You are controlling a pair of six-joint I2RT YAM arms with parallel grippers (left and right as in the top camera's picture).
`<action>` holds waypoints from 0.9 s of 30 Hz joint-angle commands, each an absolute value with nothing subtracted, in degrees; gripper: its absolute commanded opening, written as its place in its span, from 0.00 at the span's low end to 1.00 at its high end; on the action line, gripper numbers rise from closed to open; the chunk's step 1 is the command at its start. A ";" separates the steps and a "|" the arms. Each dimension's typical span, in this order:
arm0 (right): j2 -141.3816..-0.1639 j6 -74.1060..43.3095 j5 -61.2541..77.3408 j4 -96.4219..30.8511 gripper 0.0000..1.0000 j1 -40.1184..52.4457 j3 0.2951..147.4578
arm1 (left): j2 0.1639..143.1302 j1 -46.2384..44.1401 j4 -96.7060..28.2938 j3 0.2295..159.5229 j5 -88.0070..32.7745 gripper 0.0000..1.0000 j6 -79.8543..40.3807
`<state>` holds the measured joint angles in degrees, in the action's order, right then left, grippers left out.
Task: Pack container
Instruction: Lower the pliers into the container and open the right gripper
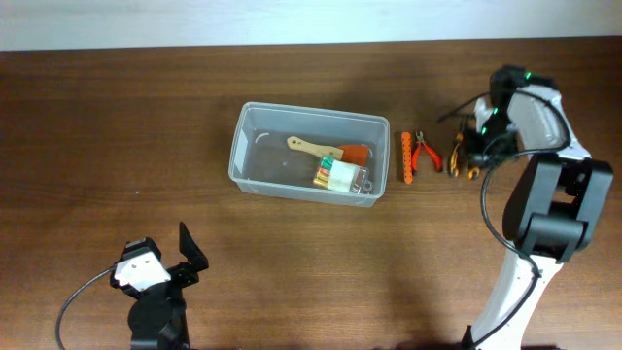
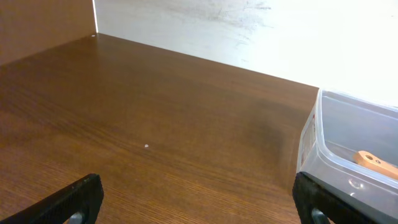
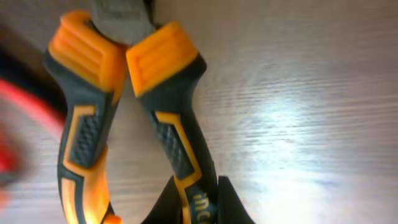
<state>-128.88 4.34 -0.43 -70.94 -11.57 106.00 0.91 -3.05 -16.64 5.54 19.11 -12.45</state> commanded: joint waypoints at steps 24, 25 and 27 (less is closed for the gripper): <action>-129.73 48.21 8.97 -60.84 0.04 30.74 124.51 | 0.67 -3.27 -16.71 5.32 19.33 0.99 -11.94; -130.65 48.21 8.82 -59.42 0.04 30.74 124.05 | 0.67 -3.27 -16.71 5.32 19.31 0.99 -11.94; -132.38 48.18 8.86 -57.69 0.04 30.68 123.68 | 0.67 -3.27 -16.71 5.32 19.33 0.99 -11.94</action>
<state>-130.98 43.99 8.91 -59.44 31.07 124.16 0.91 -3.05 -16.67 5.54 19.11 -12.45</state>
